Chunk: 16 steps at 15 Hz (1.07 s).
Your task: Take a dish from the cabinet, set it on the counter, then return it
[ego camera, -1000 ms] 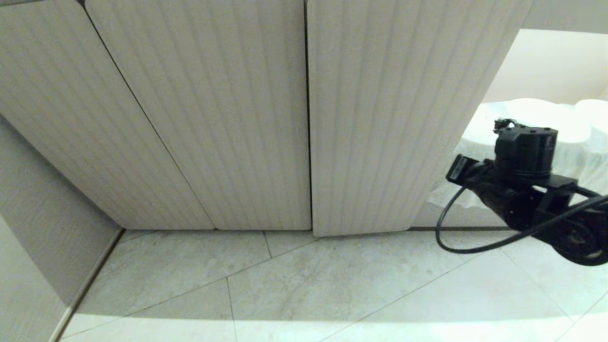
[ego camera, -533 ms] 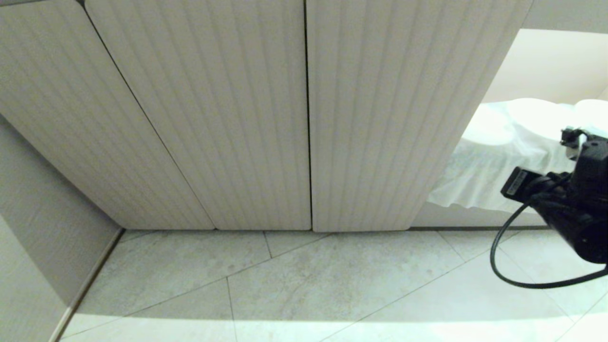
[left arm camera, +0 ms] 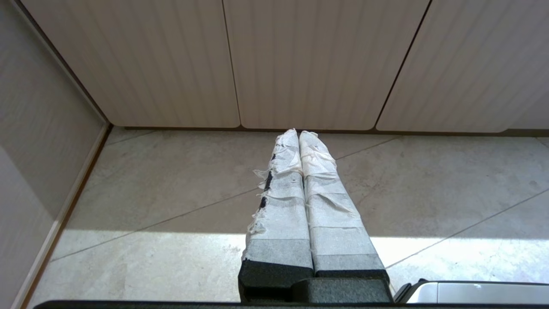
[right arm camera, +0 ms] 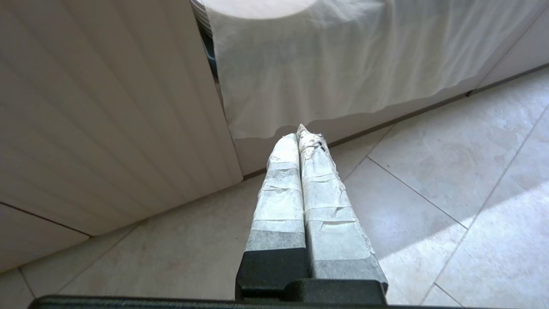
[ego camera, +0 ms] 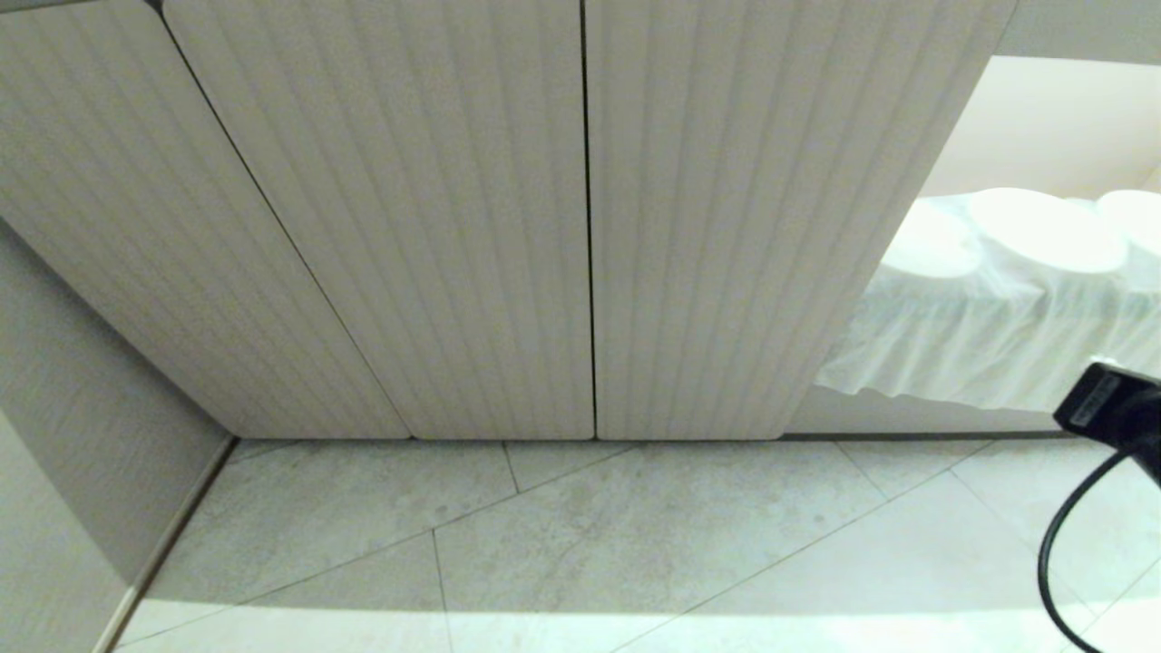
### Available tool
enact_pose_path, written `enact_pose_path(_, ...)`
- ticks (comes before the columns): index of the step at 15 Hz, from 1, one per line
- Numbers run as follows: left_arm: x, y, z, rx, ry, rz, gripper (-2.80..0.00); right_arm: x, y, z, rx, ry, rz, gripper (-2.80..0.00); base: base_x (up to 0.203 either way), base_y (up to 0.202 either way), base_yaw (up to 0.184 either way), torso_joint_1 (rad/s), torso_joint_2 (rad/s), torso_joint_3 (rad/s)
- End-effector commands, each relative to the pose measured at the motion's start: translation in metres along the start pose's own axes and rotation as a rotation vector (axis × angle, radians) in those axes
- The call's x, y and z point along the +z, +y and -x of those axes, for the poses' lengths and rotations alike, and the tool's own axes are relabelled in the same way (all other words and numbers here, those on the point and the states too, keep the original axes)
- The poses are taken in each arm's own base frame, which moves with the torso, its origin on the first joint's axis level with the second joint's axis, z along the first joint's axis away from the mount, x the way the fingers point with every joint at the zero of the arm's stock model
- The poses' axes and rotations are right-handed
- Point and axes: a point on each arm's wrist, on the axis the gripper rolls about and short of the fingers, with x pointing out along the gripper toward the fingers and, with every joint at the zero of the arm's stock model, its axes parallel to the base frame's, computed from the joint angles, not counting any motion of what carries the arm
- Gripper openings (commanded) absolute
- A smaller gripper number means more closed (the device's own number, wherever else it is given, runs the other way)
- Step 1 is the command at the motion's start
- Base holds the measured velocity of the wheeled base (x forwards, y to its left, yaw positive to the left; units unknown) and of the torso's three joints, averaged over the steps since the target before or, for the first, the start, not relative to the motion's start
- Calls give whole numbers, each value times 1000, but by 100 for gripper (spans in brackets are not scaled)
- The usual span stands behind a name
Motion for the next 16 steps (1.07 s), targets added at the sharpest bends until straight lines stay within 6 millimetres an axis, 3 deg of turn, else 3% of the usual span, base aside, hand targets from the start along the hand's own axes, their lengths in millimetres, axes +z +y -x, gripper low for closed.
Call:
enact_pose_path(1, 0, 0, 0, 0, -1, 1, -280, 4, -16, 29, 10, -57, -39, -280, 0, 0, 0, 0, 0, 0)
enact_pose_path(5, 0, 0, 0, 0, -1, 1, -280, 2, -29, 51, 31, -94, -61, -280, 0, 0, 0, 0, 0, 0)
enact_pose_path(12, 0, 0, 0, 0, -1, 1, -280, -42, -59, 90, 107, -46, 14, -280, 0, 0, 0, 0, 0, 0)
enact_pose_path(16, 0, 0, 0, 0, -1, 1, -280, -52, -71, 107, 141, -18, 76, -280, 0, 0, 0, 0, 0, 0)
